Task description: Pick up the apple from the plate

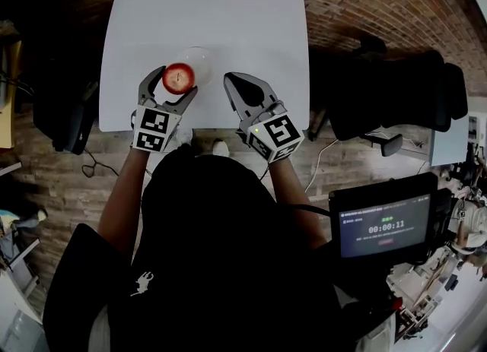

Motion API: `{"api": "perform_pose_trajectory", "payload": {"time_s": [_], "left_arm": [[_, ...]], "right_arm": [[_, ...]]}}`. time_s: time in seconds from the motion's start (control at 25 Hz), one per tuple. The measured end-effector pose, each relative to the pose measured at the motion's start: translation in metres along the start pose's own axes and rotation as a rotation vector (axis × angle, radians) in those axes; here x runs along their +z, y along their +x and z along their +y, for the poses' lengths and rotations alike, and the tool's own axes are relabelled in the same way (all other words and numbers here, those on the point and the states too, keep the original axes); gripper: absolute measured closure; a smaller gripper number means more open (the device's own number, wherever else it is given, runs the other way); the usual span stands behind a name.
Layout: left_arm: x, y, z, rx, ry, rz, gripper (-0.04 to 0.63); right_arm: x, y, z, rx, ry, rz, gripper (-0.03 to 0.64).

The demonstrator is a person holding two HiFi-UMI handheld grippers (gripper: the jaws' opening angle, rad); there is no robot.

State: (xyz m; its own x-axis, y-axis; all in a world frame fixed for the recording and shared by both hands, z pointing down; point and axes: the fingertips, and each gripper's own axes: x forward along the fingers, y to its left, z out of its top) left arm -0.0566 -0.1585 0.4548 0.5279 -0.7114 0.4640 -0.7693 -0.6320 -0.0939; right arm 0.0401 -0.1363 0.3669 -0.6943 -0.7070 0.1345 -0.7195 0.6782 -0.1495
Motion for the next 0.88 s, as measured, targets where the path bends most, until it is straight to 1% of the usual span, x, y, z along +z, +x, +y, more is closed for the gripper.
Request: {"api": "perform_pose_trajectory", "payload": {"time_s": [0.64,0.88], "left_arm": [[0.032,-0.051,0.006,0.061,0.014,-0.071,0.212],[0.036,-0.055,0.006,0.067,0.014,-0.087,0.211]], "right_arm": [[0.017,-0.002,0.01,0.01,-0.028,-0.037,0.613],[0.022,-0.001,0.01,0.01,-0.043,-0.049,0.614]]}}
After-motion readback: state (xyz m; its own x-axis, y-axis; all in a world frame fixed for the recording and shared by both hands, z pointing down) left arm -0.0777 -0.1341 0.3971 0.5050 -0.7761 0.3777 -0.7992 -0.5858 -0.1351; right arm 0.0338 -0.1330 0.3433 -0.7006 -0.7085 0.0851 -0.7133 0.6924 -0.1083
